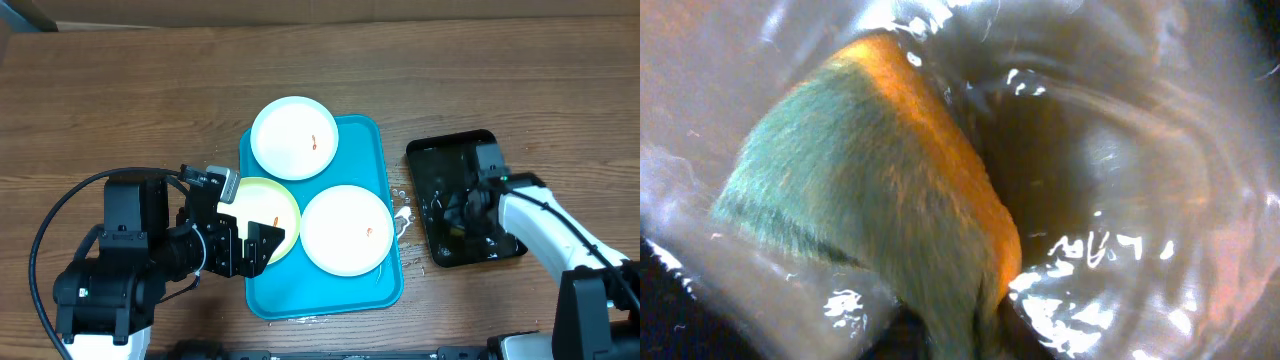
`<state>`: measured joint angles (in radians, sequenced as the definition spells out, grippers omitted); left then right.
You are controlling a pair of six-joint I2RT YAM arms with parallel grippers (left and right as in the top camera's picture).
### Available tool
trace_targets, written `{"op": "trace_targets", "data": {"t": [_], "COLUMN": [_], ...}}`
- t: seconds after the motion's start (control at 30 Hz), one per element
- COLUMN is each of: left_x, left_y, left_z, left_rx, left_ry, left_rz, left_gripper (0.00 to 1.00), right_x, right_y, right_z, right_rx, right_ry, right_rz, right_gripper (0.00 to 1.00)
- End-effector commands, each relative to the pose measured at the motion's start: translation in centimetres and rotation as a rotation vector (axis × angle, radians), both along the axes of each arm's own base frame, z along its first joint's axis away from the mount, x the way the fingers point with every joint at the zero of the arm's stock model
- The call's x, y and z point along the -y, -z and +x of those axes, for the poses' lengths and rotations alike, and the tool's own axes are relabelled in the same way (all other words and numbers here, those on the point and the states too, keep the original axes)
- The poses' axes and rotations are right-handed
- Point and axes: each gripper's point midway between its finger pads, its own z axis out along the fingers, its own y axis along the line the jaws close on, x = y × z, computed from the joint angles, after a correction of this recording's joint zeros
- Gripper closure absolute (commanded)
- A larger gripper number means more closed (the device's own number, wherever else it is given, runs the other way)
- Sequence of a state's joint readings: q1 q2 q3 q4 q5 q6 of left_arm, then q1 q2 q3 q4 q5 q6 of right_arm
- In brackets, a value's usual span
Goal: Clean dirty plates on tray and stack at the side
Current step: 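Grasp the green sponge in the water with the right gripper, then grip the rim of the front white plate with the left gripper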
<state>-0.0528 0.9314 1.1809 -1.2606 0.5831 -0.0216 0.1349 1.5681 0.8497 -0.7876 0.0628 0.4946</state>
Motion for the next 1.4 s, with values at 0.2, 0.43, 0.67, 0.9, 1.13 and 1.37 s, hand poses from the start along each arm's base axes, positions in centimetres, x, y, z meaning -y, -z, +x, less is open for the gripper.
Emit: {"op": "trace_targets", "data": {"t": [0.2, 0.43, 0.67, 0.9, 1.13, 1.37], "left_x": [0.3, 0.3, 0.3, -1.6, -0.1, 2.7], "left_y": [-1.0, -0.9, -0.6, 4.5, 11.0, 14.7], "left_z": [0.1, 0.0, 0.1, 0.3, 0.9, 1.9], "left_rx": [0.044, 0.041, 0.03, -0.103, -0.265, -0.323], "left_ry": [0.029, 0.029, 0.028, -0.061, -0.054, -0.044], "left_rz": [-0.002, -0.002, -0.001, 0.105, 0.055, 0.202], "left_gripper": [0.02, 0.02, 0.1, 0.12, 0.33, 0.38], "right_x": [0.2, 0.1, -0.1, -0.8, -0.8, -2.7], "right_y": [-2.9, -0.2, 1.4, 1.2, -2.4, -6.6], "right_z": [2.5, 2.0, 1.3, 1.2, 1.4, 1.5], "right_rx": [0.053, 0.084, 0.096, 0.087, 0.078, 0.162], "right_ry": [-0.048, -0.043, -0.044, -0.051, -0.052, -0.147], "right_rz": [-0.023, -0.007, 0.01, 0.046, 0.045, 0.146], "right_gripper": [0.29, 0.54, 0.91, 0.96, 0.96, 0.96]}}
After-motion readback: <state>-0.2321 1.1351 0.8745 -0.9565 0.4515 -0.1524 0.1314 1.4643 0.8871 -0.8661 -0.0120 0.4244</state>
